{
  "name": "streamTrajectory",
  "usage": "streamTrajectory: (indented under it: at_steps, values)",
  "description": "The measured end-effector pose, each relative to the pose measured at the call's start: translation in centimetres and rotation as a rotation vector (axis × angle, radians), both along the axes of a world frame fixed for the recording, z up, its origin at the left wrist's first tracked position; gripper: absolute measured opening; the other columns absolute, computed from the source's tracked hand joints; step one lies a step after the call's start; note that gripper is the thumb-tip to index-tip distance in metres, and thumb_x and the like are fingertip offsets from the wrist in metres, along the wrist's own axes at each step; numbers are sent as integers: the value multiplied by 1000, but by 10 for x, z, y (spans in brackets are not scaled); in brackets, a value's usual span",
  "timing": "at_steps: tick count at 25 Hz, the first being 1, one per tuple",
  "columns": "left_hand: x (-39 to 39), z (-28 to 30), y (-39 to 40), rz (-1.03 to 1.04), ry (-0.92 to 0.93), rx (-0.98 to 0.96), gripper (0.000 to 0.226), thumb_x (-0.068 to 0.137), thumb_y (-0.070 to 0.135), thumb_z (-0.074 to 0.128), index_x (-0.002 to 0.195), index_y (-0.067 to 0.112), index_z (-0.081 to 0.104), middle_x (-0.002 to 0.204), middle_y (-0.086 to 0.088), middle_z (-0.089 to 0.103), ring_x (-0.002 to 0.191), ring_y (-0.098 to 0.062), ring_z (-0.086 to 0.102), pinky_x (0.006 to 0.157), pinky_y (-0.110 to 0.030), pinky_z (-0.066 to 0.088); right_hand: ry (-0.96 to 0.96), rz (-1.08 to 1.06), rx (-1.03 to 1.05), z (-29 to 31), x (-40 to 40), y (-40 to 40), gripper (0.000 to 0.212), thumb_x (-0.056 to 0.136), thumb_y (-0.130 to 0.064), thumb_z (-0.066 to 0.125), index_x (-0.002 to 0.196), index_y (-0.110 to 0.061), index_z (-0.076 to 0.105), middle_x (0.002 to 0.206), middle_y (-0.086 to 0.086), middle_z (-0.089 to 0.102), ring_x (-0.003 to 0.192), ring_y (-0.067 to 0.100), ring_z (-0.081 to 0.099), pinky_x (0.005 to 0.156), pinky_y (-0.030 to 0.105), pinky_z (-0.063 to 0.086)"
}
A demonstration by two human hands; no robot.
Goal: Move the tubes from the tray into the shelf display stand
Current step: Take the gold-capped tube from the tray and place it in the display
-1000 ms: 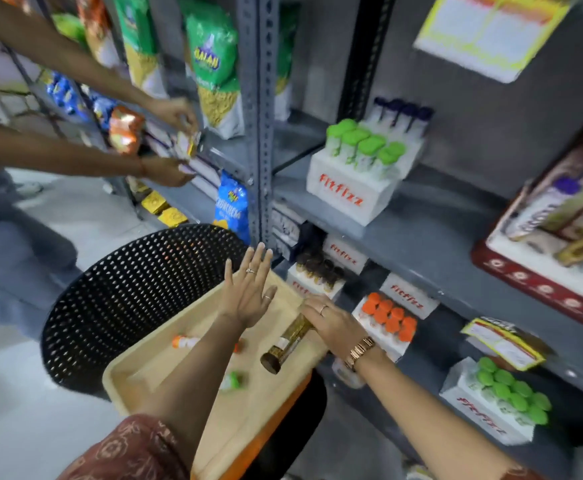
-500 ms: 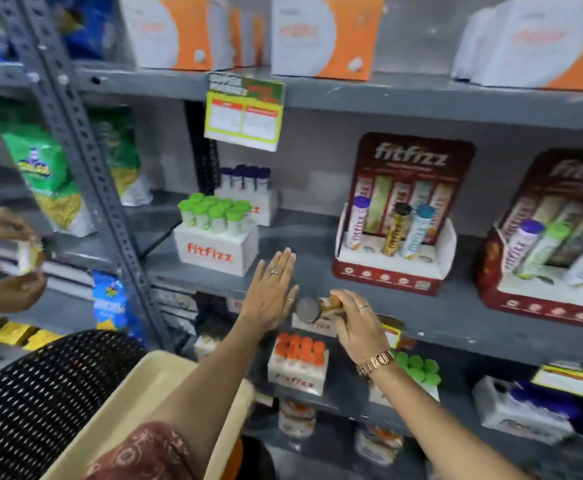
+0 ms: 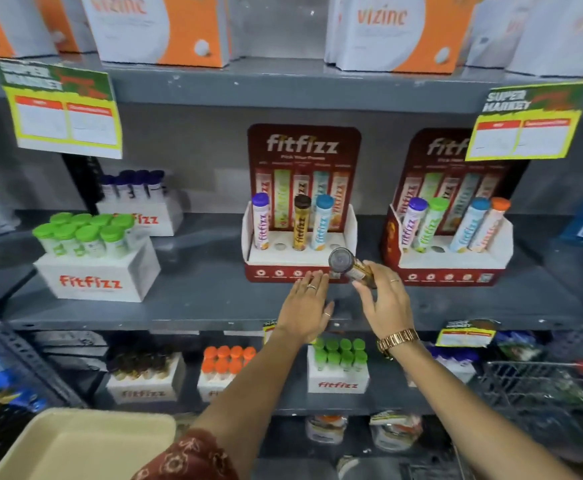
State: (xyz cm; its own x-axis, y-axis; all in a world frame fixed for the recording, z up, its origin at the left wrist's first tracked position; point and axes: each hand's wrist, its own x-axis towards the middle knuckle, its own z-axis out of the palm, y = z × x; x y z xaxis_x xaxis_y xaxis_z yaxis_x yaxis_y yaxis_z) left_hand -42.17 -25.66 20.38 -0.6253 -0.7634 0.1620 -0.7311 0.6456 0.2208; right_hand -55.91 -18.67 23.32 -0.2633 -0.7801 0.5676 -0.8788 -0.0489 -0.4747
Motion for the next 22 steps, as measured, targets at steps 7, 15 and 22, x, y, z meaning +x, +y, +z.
streamTrajectory:
  at_steps: [7,15,22]
  values:
    - [-62,-19,4,-23,-169,92,57,100,37,24,147,6,16,156,-12,19,145,-25,14,119,-38,12,-88,-51,4,0,-49,-7,45,85,-21,58,122,3,58,113,25,66,105,40,62,88,42,52]
    - [-73,-34,3,38,-125,58,56,100,38,18,149,11,10,159,-5,11,146,-22,6,119,-34,0,-234,-93,1,10,-68,-27,34,85,-13,66,115,-1,56,110,18,66,101,33,61,79,24,39]
    - [-73,-35,3,43,-124,49,56,100,38,17,149,12,10,159,-4,11,146,-21,5,120,-34,2,-402,-73,-105,33,-72,-48,39,95,-12,50,132,0,44,129,18,55,114,23,53,89,23,38]
